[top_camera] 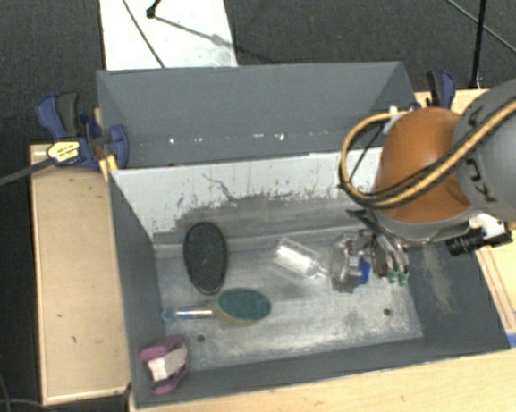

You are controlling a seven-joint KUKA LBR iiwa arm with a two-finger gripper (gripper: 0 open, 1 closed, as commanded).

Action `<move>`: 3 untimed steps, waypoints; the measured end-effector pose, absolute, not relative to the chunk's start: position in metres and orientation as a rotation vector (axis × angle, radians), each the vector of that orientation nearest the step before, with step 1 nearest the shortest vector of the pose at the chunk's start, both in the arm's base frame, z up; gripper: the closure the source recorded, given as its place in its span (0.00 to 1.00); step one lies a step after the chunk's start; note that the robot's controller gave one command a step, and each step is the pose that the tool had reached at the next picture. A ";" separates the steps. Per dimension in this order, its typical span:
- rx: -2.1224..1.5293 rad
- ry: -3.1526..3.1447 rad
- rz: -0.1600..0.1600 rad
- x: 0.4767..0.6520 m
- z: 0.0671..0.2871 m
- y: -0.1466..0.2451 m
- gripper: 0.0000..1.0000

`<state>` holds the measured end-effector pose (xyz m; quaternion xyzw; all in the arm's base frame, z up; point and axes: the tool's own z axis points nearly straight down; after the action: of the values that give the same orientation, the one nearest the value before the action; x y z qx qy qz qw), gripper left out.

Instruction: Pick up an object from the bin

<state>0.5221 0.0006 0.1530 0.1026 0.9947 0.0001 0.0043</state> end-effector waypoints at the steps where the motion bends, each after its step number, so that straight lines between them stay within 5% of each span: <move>1: 0.313 3.122 0.000 0.521 0.151 0.001 0.00; 2: 0.211 3.136 -0.005 0.538 0.097 -0.073 0.00; 3: 0.180 3.133 0.000 0.557 0.069 -0.063 0.00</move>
Offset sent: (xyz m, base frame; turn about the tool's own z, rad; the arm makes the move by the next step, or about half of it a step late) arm 0.0000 0.0000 0.0000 0.0000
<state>0.5568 -0.0633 0.0690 0.0572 0.9984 0.0000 0.0016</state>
